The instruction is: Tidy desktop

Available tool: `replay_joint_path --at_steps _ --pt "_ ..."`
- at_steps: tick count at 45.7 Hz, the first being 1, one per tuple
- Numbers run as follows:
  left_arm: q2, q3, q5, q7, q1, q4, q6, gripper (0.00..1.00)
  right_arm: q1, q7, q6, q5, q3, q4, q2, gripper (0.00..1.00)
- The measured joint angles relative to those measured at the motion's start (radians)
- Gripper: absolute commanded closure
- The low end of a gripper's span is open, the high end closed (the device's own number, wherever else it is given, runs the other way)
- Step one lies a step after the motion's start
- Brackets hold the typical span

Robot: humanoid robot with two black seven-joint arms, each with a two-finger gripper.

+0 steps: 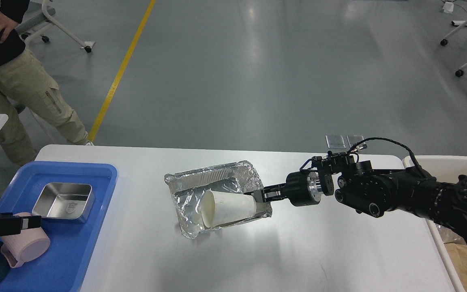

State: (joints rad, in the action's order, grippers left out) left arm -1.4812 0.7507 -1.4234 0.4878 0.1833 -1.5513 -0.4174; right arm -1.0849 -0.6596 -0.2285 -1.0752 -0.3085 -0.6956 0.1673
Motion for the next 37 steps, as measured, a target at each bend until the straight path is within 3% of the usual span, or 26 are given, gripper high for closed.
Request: replay_joint_path --at_steps 24,37 --pt "0.268 0.001 -0.139 0.003 0.034 0.172 -0.019 0.03 0.002 0.000 0.005 0.000 0.004 -0.002 -0.001 1.00" --pt "0.439 -0.123 -0.159 0.016 0.211 0.264 -0.037 0.03 0.001 0.001 0.006 0.000 -0.005 -0.002 -0.017 1.00"
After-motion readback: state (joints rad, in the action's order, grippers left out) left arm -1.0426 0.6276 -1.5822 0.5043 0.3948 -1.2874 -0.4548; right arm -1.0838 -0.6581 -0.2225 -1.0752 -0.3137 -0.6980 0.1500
